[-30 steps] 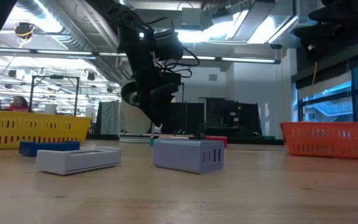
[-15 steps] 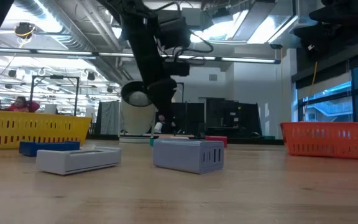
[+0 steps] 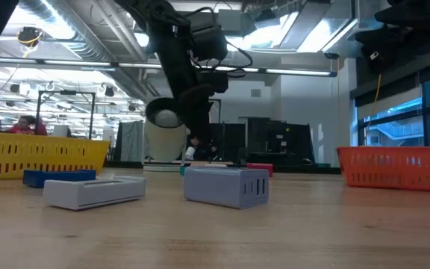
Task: Pick & Place Office items
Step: Put the blue digital timer into the yellow basket
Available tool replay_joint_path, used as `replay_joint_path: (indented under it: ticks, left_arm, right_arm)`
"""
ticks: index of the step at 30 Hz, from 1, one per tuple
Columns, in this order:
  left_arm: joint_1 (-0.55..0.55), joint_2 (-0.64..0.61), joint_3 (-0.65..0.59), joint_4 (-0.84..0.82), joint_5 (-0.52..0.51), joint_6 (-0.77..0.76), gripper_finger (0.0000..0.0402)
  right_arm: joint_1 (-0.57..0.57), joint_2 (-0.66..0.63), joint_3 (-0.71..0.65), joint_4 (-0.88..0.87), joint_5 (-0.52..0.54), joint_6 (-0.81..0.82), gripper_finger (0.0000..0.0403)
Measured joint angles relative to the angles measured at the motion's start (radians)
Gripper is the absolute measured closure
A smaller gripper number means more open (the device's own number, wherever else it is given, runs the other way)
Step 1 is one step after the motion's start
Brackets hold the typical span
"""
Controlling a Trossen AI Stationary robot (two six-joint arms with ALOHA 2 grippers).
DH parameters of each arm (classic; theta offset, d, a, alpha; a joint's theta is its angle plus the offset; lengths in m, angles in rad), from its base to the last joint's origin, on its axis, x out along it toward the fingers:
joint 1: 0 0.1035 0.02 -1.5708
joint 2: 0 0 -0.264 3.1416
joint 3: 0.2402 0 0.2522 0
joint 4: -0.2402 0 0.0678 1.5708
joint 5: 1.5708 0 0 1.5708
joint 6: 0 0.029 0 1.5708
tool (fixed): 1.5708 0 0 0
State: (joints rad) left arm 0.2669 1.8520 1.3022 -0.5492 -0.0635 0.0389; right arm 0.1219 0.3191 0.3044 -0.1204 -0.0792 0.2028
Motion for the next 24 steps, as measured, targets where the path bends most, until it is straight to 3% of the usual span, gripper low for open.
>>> replay_joint_path:
  ticks: [24]
  left_arm:
    - [0.017,0.111,-0.002,-0.014,-0.075,0.009,0.015]
  right_arm:
    - [0.0,0.0,0.0,0.007,-0.027,0.002,0.0215]
